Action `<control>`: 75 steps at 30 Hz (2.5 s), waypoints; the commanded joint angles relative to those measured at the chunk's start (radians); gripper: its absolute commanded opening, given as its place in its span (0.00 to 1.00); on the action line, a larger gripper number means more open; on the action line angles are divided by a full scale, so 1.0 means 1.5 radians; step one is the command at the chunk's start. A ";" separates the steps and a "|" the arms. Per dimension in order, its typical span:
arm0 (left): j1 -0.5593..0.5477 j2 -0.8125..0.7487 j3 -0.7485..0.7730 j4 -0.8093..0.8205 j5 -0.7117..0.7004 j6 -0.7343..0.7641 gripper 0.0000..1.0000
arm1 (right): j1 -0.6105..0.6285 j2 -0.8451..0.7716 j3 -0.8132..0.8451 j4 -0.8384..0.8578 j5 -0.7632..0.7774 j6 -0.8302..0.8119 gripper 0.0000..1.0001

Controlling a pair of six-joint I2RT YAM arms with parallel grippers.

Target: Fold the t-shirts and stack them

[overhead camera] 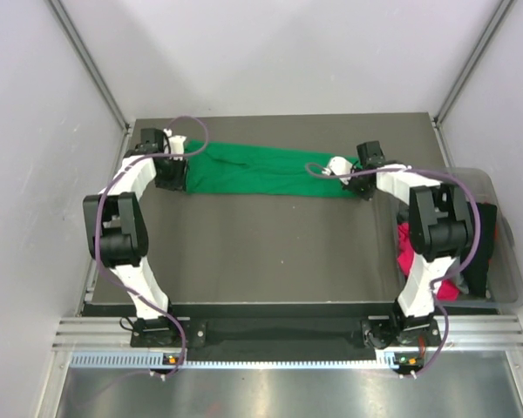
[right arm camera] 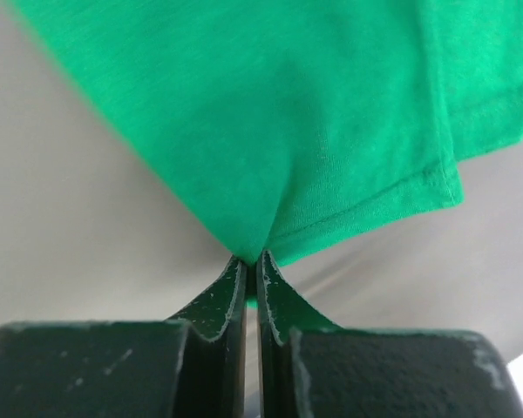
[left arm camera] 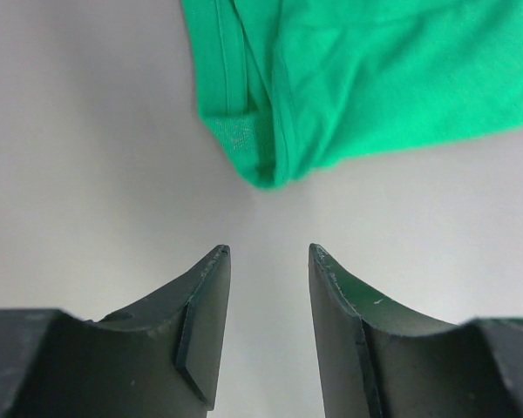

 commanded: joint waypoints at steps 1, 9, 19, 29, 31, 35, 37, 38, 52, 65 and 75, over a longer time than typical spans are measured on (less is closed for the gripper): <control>0.000 -0.083 -0.031 0.028 -0.005 0.003 0.46 | 0.014 -0.092 -0.053 -0.096 -0.053 -0.012 0.00; 0.000 -0.126 -0.045 -0.017 0.009 -0.004 0.47 | 0.180 -0.377 -0.137 -0.339 -0.158 -0.051 0.02; 0.000 -0.129 -0.025 -0.056 0.026 -0.029 0.48 | 0.479 -0.320 -0.061 -0.448 -0.255 0.063 0.06; 0.001 -0.109 -0.040 -0.042 0.011 -0.024 0.63 | 0.584 -0.233 0.091 -0.466 -0.353 0.110 0.35; 0.002 -0.082 -0.020 -0.059 0.032 -0.033 0.64 | 0.566 -0.236 0.133 -0.457 -0.334 0.109 0.36; 0.002 -0.036 0.012 -0.067 0.053 -0.075 0.64 | 0.453 -0.243 0.144 -0.345 -0.323 0.135 0.38; 0.001 -0.015 0.030 -0.057 0.053 -0.079 0.65 | 0.420 -0.249 0.117 -0.261 -0.299 0.154 0.38; 0.001 -0.005 0.040 -0.057 0.057 -0.081 0.65 | 0.391 -0.249 0.108 -0.242 -0.297 0.156 0.38; 0.009 0.214 0.211 -0.033 0.149 -0.150 0.64 | 0.268 -0.126 0.039 -0.013 -0.204 0.214 0.38; 0.007 0.370 0.409 0.000 0.165 -0.201 0.00 | 0.170 -0.020 0.035 -0.073 -0.201 0.176 0.38; -0.014 0.461 0.605 0.073 0.069 -0.209 0.00 | 0.188 -0.105 -0.058 -0.044 -0.262 0.223 0.40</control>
